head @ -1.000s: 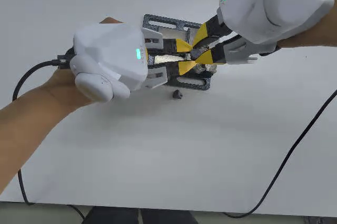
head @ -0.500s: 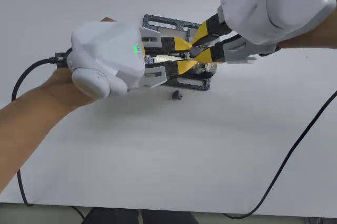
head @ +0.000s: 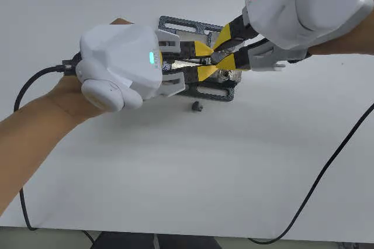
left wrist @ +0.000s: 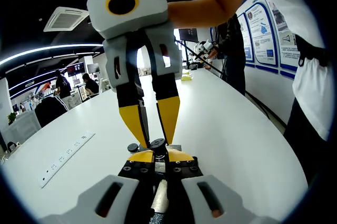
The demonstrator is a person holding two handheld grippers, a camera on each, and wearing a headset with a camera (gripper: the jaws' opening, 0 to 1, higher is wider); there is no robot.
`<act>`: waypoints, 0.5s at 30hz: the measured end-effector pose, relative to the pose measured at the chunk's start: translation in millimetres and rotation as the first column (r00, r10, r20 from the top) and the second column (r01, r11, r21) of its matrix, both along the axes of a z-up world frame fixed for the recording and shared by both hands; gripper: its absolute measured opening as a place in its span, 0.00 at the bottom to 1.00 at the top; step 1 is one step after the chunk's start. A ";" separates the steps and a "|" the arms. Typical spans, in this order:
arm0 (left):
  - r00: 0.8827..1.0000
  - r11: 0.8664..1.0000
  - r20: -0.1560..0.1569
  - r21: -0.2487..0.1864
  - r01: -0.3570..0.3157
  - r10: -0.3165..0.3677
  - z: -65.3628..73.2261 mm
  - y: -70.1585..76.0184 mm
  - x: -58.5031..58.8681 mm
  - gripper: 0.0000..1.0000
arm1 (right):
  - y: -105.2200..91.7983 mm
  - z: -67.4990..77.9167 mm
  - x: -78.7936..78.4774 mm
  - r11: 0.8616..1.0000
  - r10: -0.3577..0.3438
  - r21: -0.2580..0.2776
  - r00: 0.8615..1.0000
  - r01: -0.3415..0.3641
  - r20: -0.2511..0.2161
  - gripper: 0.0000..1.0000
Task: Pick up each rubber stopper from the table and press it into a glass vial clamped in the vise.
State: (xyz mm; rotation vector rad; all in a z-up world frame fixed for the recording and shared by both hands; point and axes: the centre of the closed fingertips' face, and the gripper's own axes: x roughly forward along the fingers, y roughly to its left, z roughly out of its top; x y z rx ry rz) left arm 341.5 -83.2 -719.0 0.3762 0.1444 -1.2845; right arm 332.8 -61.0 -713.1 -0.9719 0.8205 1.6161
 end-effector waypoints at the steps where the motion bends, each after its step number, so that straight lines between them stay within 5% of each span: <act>1: 1.000 1.000 0.003 0.004 0.002 -0.002 -0.4 -0.3 -0.2 0.03 | -0.1 -0.5 -0.1 1.000 0.001 -0.002 1.000 -0.001 0.000 0.12; 15: 0.998 0.998 0.056 0.052 0.029 -0.032 -4.3 -2.8 -1.4 0.02 | -3.2 -4.4 -0.4 1.000 0.018 -0.012 1.000 -0.019 -0.021 0.12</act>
